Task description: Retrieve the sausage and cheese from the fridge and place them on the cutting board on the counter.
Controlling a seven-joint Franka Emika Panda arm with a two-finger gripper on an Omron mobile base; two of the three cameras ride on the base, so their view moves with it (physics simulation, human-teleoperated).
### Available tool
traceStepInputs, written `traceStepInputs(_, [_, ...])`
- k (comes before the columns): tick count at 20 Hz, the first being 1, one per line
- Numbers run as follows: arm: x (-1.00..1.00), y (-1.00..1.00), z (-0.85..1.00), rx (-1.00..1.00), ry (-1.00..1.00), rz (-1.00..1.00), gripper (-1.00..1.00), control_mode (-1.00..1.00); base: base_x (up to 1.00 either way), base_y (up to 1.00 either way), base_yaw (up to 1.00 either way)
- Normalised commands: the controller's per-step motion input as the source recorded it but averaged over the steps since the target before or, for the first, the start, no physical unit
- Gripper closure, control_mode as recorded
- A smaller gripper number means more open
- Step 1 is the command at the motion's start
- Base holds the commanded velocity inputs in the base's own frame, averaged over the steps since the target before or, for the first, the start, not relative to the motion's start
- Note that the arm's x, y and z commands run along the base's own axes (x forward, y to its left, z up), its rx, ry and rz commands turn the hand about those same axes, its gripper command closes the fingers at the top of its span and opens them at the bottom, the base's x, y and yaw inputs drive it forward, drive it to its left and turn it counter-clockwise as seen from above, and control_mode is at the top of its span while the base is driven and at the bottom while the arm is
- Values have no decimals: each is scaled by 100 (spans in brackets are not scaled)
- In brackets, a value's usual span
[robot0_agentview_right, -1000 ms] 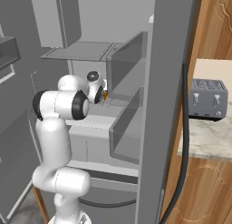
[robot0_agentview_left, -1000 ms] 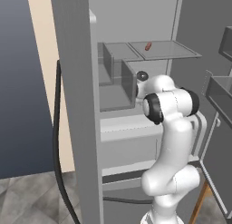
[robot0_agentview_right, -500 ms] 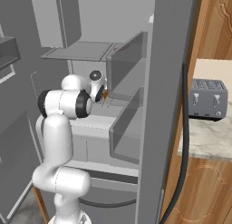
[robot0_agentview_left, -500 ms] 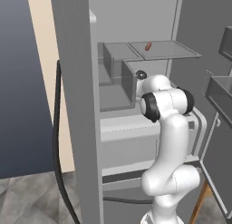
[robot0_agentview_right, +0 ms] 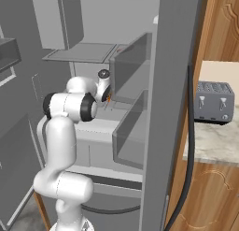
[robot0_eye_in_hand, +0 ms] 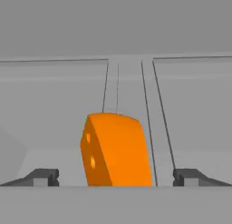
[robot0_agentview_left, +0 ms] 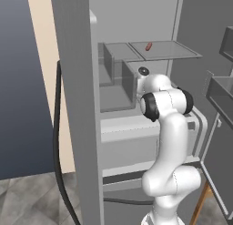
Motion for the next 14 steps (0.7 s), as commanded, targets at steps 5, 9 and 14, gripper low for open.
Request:
traceStepInputs(5, [-1,1,-99,0,5,0,-100,-100,0,0,0])
traceStepInputs(9, [-11,44,-100,0,-3,0,100,-100,0,0,0])
traceStepInputs(14, [-10,65,-78,0,-21,5,100,-100,0,0,0])
